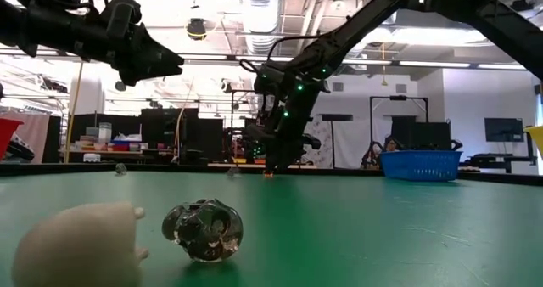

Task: Sort Halloween decoration
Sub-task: Put the black skull toy into the yellow bin

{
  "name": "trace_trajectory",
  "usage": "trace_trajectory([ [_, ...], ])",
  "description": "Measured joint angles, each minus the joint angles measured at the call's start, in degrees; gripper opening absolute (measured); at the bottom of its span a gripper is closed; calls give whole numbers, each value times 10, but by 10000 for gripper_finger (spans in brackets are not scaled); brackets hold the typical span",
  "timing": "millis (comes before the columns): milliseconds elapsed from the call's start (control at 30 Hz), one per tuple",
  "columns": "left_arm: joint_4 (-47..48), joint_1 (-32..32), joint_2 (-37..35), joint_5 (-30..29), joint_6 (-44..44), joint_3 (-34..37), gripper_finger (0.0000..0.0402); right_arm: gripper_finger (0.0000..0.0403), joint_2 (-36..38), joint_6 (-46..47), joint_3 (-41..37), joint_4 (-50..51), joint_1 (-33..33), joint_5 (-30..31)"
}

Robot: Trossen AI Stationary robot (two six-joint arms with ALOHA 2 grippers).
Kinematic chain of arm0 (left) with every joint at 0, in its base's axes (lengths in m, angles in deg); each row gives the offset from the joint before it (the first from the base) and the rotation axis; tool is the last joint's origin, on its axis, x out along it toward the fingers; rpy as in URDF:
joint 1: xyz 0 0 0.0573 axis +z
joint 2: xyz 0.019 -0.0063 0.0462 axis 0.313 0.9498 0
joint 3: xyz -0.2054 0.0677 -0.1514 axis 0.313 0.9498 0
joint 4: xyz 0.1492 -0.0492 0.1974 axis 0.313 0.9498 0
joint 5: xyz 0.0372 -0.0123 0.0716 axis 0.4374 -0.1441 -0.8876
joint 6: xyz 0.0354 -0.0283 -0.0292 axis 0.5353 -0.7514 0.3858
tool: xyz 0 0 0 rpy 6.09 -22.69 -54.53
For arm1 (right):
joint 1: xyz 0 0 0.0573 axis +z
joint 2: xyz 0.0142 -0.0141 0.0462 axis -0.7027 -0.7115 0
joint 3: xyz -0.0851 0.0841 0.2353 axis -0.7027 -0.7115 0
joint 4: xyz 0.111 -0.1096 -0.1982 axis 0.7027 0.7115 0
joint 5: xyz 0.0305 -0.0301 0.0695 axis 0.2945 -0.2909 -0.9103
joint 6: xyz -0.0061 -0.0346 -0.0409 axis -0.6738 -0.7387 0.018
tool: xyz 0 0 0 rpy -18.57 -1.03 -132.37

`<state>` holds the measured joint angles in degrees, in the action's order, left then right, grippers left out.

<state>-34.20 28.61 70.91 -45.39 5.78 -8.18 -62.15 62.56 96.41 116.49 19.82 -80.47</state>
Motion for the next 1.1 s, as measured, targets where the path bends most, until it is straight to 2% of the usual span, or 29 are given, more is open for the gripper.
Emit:
trace_trajectory([
  [133, 0, 0, 0, 0, 0, 0, 178, 166, 0, -27, 0, -17, 0, 2],
  [400, 0, 0, 0, -1, -3, 0, 178, 166, 5, -25, 27, -34, -22, 3],
  [700, 0, 0, 0, -5, -3, 0, 178, 166, 2, -36, 34, -37, -42, -28],
  [1000, 0, 0, 0, -5, -8, 0, 178, 166, 24, -76, 33, -14, -46, -119],
  [1100, 0, 0, 0, -5, -8, 0, 178, 166, 56, -76, 35, 48, -29, -180],
])
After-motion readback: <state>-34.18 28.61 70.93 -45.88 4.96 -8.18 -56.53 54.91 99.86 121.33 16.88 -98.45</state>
